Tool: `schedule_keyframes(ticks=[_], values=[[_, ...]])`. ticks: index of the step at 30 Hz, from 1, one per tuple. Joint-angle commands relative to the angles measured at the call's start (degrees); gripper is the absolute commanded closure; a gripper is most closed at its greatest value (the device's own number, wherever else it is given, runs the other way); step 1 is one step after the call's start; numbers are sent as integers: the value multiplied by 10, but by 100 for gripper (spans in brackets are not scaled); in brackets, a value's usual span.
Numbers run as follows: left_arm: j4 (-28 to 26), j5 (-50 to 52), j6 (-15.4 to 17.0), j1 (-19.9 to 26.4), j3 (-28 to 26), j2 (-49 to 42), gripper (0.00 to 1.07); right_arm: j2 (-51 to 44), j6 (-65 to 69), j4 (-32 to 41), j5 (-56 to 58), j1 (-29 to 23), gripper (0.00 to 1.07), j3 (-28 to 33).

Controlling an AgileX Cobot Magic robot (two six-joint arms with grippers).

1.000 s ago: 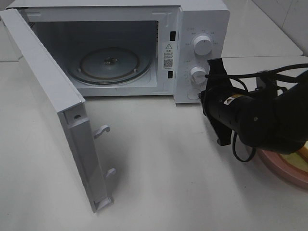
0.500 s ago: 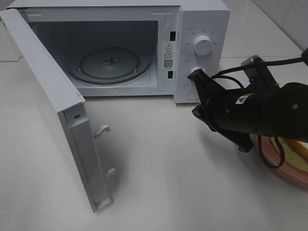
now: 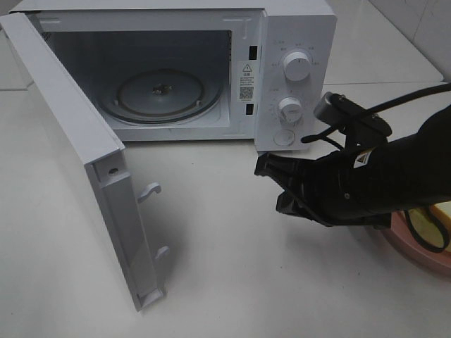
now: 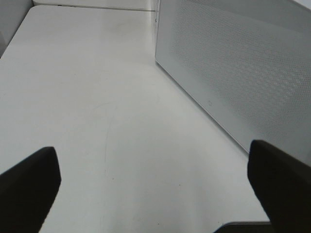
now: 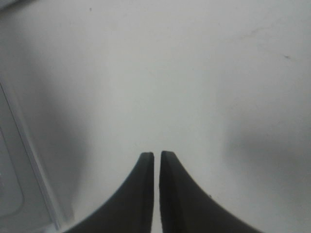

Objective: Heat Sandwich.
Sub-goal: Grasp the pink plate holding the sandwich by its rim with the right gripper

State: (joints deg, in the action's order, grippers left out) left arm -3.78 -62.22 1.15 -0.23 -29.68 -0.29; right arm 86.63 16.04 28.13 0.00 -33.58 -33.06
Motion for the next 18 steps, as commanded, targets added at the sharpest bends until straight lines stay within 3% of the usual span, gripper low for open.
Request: schedule_keyframes(ticks=[1,3,8,16,18], values=[[-1,7,0,2,1,-9,9,-19,-14,-92,58,1,100,0],[-1,7,0,2,1,-9,9,-37,-14,-164,98,1,99,0],[-1,7,0,2,1,-9,9,-74,-14,-237,156,1,97,0],[-1,7,0,2,1,-9,9,-119,-22,-266,230,37,91,-2],[-1,7,0,2,1,-9,9,-126,-41,-286,288,56,86,-13]])
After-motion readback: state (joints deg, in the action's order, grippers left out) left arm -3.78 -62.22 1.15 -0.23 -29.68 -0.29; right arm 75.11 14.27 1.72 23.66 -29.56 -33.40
